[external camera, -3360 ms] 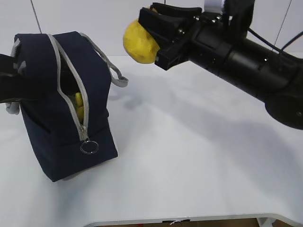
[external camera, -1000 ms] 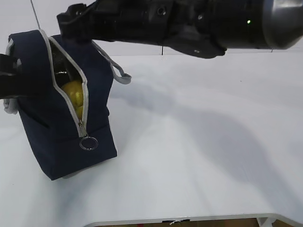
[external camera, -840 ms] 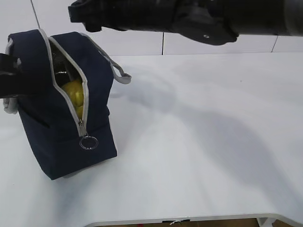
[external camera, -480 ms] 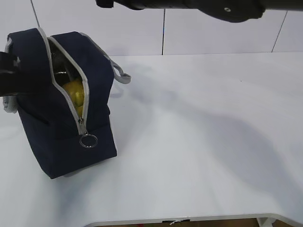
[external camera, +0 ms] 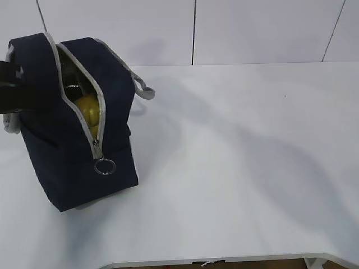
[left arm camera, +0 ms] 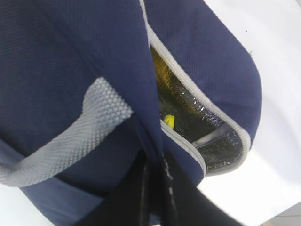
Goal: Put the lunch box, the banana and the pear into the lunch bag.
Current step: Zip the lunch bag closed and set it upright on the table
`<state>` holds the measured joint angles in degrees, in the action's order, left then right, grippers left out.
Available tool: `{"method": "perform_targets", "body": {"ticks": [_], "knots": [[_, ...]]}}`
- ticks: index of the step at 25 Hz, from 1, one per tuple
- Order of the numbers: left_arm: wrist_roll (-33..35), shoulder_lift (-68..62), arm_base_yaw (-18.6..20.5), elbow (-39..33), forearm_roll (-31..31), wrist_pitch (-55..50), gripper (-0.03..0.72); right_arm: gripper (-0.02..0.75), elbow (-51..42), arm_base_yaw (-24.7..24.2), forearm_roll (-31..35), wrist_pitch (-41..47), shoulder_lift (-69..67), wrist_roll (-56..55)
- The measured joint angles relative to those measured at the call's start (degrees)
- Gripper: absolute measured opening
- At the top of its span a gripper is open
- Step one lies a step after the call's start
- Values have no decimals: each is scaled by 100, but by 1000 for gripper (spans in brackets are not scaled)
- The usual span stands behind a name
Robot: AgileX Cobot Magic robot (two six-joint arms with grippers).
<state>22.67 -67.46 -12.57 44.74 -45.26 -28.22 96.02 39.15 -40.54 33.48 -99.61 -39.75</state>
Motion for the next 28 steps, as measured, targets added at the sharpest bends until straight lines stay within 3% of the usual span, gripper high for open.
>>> {"method": "perform_targets", "body": {"ticks": [7,15,22,28], "knots": [[0,0,0,0,0,0,-15,495,884,0,2380,1290,0,2076],[9,0,-3,0,0,14,-15,495,1415,0,3232,1925,-135,2988],[9,0,-3,0,0,63,-15,496,2925,-143,4168,3096,-1318,3540],[9,0,-3,0,0,102,-15,495,4049,-308,4902,3567,-2205,3832]]}}
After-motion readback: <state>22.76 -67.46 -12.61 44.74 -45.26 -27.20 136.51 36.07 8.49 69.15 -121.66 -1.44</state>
